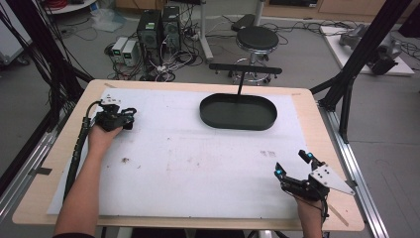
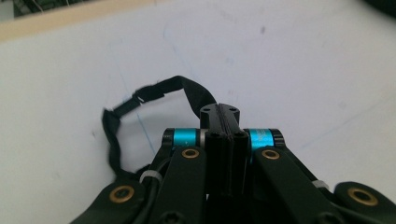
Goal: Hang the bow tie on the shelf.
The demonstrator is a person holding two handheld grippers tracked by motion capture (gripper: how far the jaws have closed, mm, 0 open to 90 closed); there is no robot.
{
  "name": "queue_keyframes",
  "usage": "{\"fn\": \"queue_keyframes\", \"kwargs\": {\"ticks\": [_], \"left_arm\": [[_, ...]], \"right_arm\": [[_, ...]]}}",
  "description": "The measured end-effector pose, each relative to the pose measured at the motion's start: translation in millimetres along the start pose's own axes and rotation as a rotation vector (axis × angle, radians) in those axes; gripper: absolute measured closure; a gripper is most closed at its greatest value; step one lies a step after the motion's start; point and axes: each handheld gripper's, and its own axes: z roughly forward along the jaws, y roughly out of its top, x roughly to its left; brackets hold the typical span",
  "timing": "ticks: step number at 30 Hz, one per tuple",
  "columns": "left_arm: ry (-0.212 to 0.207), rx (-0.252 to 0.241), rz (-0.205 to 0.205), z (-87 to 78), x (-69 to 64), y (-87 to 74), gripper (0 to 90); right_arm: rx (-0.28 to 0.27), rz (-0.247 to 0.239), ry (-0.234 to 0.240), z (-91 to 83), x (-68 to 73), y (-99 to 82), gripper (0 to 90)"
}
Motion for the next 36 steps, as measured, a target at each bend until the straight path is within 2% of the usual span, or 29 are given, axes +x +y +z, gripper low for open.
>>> {"fn": "queue_keyframes", "kwargs": {"ticks": [3,4,5,7,8,10,15,17,18,23,25,26,27,28,33,36], "left_arm": [[-0.023,-0.093,-0.032,-10.4,0.5,6.0,88.7],[-0.049,-0.152,-0.050,-16.7,1.3,9.4,88.7],[-0.049,-0.152,-0.050,-16.7,1.3,9.4,88.7],[-0.080,-0.217,-0.063,-24.6,0.8,13.6,88.7],[-0.080,-0.217,-0.063,-24.6,0.8,13.6,88.7],[-0.111,-0.255,-0.067,-29.8,-1.3,16.3,88.8],[-0.152,-0.293,-0.060,-34.3,-7.5,20.4,88.8],[-0.168,-0.280,-0.045,-34.8,-12.2,26.7,88.8],[-0.176,-0.286,-0.016,-36.1,-18.0,33.1,88.8],[-0.230,-0.366,0.067,-43.9,-48.9,65.8,88.8],[-0.264,-0.395,0.091,-45.6,-61.6,78.2,88.8],[-0.293,-0.418,0.107,-45.6,-72.4,88.0,88.9],[-0.293,-0.418,0.107,-45.6,-72.4,88.0,88.8],[-0.305,-0.426,0.111,-45.1,-78.6,93.1,88.8],[-0.389,-0.460,0.140,-37.6,-108.9,116.7,88.9],[-0.437,-0.471,0.141,-30.6,-125.2,127.5,88.9]], "right_arm": [[0.004,-0.001,0.002,0.4,0.8,-0.1,9.4],[0.004,0.000,0.002,0.3,0.8,-0.1,9.4],[0.003,0.003,0.002,0.2,0.9,0.0,9.4],[-0.001,-0.001,-0.001,0.1,0.4,0.1,9.4],[-0.001,-0.001,-0.001,0.1,0.4,0.1,9.4],[-0.002,-0.002,-0.002,-0.1,0.3,0.1,9.4],[-0.001,-0.004,-0.001,0.2,0.5,0.2,9.4],[-0.002,-0.004,-0.001,0.1,0.4,0.2,9.4],[-0.003,-0.002,0.000,-0.3,0.7,0.4,9.4],[-0.009,-0.002,-0.001,-0.6,0.4,1.0,9.4],[-0.006,-0.001,0.001,-1.0,0.9,1.2,9.4],[-0.007,-0.003,0.001,-1.0,1.0,1.3,9.4],[-0.008,-0.003,0.000,-0.8,1.1,1.2,9.4],[-0.008,-0.003,0.000,-0.8,1.1,1.2,9.4],[-0.013,-0.003,0.003,-0.7,0.9,1.5,9.4],[-0.016,0.000,0.006,-0.9,0.8,1.6,9.4]]}}
